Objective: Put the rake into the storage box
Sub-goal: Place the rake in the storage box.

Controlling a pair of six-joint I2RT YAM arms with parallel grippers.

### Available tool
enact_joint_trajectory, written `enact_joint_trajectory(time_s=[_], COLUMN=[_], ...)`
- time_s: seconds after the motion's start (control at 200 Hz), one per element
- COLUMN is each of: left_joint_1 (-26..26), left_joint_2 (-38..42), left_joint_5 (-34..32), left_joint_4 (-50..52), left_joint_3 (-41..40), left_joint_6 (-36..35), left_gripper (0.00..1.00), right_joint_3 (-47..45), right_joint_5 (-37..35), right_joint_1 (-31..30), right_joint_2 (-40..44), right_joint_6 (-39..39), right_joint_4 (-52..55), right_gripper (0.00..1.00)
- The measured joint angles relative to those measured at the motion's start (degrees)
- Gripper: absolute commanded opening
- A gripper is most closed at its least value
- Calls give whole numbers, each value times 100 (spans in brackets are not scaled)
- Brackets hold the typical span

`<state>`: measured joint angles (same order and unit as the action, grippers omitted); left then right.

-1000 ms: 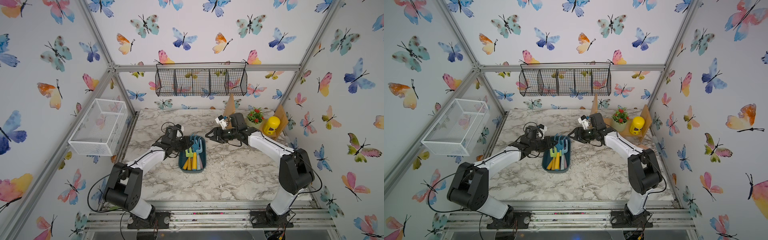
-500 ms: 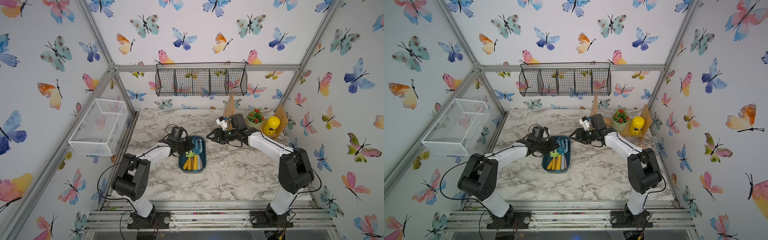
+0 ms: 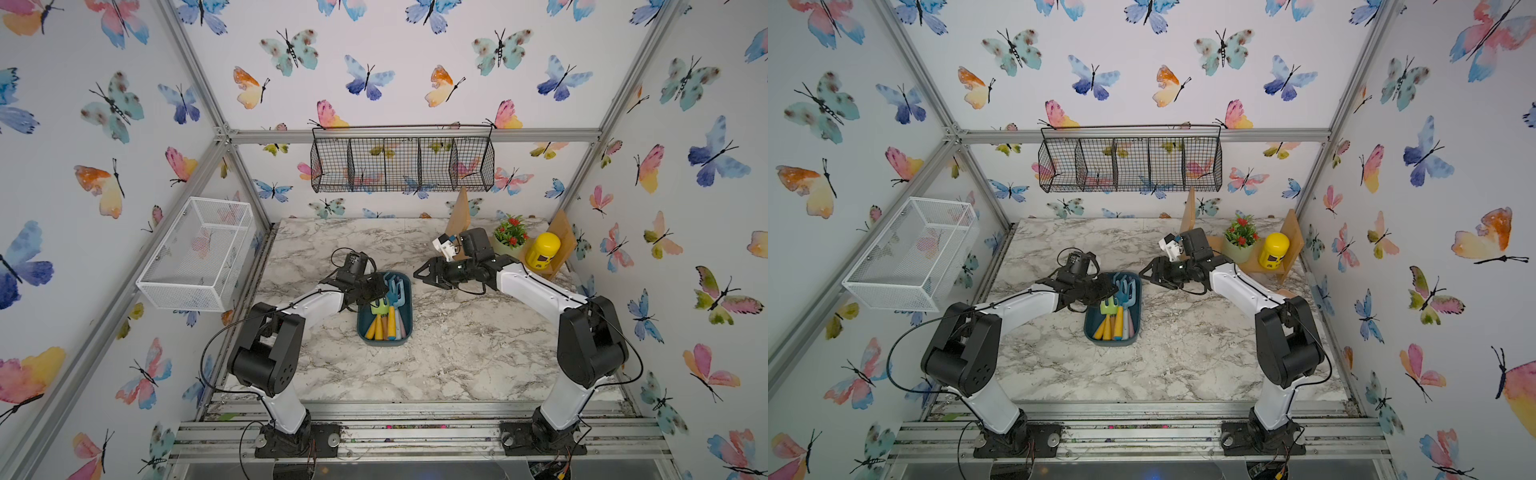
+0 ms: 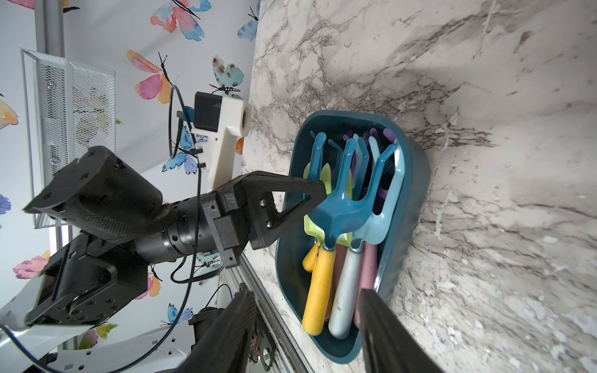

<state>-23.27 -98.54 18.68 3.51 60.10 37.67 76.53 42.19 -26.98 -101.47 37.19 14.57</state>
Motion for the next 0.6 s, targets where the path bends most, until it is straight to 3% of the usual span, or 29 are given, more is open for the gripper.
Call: enact_joint_trajectory(time_s=[0.115,0.165,0.195,0.215,0.31,0.42,0.601], left_joint_1=[0,0,0,0,0,0,-11], left_joint_2=[-44,-44,-44,-44,-42,-7,437], left_joint_5=[-20,-20,-17,-17,-17,-20,-581], left_joint_4=[-44,-50,-59,-66,-87,-33,511], left_joint_3=[0,0,0,0,-37,-68,-4], left_joint_6=[4,9,9,13,15,9,-129], left_gripper=[2,29,58,71,94,100,99], right_joint_3=[0,0,0,0,0,2,2], right_joint_5=[0,0,0,0,-2,-4,-251], right_joint_1=[0,0,0,0,2,4,120], right_joint_2=[0,0,0,0,0,0,11], right_joint_6=[-2,-17,-22,-24,-46,-87,-221], right_joint_4=[2,2,2,4,20,52,240], right_gripper=[56,56,57,57,57,57,57])
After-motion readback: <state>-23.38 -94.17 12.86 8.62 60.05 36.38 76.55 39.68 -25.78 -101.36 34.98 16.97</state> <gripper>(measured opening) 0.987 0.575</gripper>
